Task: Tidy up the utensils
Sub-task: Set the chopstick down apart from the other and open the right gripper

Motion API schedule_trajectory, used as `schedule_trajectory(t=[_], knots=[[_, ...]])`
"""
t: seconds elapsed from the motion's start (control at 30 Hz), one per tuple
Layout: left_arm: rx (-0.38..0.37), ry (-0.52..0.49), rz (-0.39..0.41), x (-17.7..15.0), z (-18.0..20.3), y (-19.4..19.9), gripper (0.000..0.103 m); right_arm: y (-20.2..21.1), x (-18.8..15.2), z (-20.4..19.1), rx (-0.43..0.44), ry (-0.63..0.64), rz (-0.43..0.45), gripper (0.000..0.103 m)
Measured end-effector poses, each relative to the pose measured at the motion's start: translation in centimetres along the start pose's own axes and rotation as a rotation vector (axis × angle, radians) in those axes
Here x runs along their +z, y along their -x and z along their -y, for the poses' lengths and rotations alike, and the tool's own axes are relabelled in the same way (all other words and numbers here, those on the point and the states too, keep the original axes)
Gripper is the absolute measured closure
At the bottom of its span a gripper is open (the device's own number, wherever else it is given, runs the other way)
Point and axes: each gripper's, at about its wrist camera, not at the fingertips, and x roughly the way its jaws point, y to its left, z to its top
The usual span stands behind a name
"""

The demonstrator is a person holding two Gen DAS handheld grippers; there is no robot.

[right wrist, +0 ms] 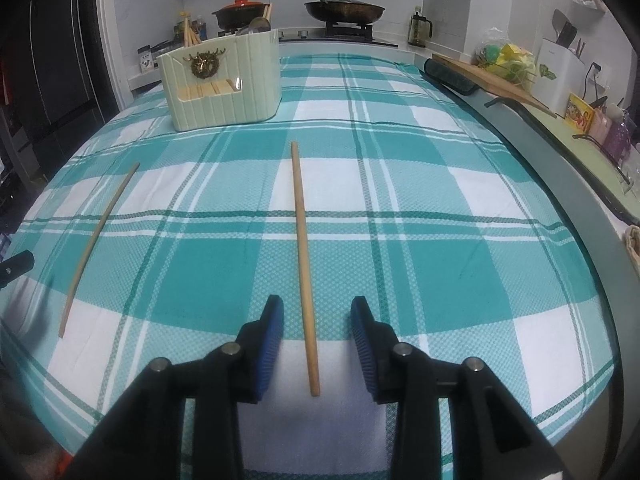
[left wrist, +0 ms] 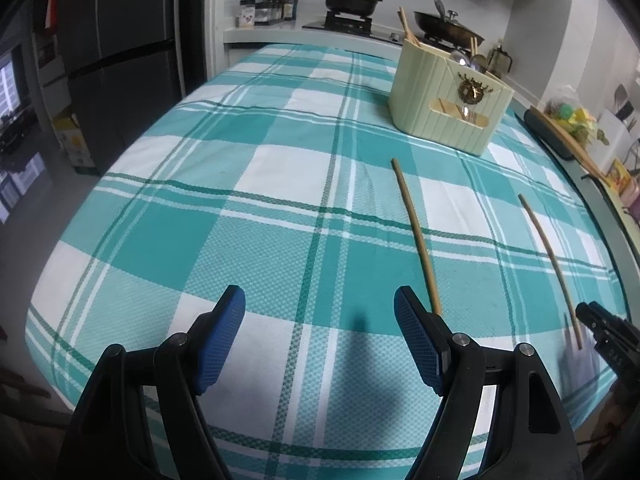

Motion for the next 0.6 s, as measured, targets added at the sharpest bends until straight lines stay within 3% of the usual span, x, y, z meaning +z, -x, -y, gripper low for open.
schedule_trajectory(t=[0.3, 0.5, 0.6], knots=[[-0.013, -0.018, 0.011, 0.4, -0.2, 0.1, 0.024, 2.1, 0.9, 1.1, 0.027, 0.025, 0.057, 0.067], [-0.248, 0.023, -0.032, 1.8, 0.0, -0.4, 0.019, 1.9, 2.2, 1.8, 0.094, 0.057, 0.022, 0.067], [-0.267, 0.007, -0.074, 3.0, 0.8, -1.4, 0.019, 0.9, 3.3, 1.7, 0.162, 0.050, -0.035, 0.067]])
